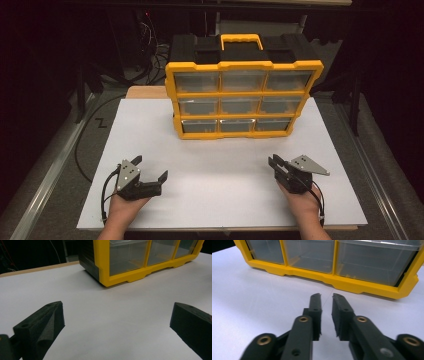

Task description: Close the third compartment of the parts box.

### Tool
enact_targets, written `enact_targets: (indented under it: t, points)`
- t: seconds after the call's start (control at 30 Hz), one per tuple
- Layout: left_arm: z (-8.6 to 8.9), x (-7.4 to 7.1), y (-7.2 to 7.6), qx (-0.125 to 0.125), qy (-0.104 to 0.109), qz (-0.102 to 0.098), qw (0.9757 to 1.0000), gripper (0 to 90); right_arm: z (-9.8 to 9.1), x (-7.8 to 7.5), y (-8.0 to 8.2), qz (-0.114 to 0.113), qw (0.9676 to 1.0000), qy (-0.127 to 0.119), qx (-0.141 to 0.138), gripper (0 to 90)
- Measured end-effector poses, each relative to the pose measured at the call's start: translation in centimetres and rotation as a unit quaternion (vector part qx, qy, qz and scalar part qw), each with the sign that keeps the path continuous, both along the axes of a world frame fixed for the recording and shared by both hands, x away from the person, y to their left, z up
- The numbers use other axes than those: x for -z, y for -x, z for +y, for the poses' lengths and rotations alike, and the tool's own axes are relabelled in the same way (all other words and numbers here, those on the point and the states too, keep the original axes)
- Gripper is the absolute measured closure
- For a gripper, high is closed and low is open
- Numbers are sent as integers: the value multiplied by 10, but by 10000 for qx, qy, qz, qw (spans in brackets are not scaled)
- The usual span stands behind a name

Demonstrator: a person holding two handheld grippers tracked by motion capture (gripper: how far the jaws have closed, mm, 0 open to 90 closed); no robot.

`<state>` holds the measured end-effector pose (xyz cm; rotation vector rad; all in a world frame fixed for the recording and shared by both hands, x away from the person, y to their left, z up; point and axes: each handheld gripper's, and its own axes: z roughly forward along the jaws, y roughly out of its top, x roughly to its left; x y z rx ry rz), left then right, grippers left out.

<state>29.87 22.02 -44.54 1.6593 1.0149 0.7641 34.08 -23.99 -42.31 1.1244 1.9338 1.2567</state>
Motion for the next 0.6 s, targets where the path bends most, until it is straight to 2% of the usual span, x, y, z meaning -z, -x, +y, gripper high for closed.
enact_targets:
  t: [0.13, 0.23, 0.27, 0.3, 0.33, 0.4, 0.47, 0.53, 0.57, 0.6]
  points:
    - [0, 0, 0, -4, 3, 6, 10000, 4, 1, 2, -1, 66, 10000, 21, -23, 707]
    - [0, 0, 0, -9, 6, 13, 10000, 4, 2, 4, -3, 94, 9999, 76, -47, 619]
    - [0, 0, 0, -6, 9, 16, 10000, 4, 2, 7, -5, 199, 9997, 74, -103, 542]
    - [0, 0, 0, -6, 9, 16, 10000, 3, 2, 7, -5, 199, 9997, 74, -103, 542]
    - [0, 0, 0, -3, 10, 16, 10000, 3, 2, 8, -6, 230, 9996, 82, -136, 503]
    - [1, 0, 0, -11, 4, 6, 10000, 4, 3, 10, -9, 358, 9992, 63, -173, 352]
    - [1, 0, 0, -20, 30, -4, 10000, 3, 3, 10, -8, 326, 9993, 33, -205, 304]
    - [1, 0, 0, -20, 34, -9, 10000, 4, 4, 8, -6, 202, 9996, -5, -219, 244]
    - [1, 0, 0, -20, 34, -9, 10000, 4, 4, 8, -6, 202, 9996, -5, -219, 244]
    - [1, 0, 0, -14, 35, -12, 10000, 4, 3, 5, -3, 85, 9997, -84, -211, 169]
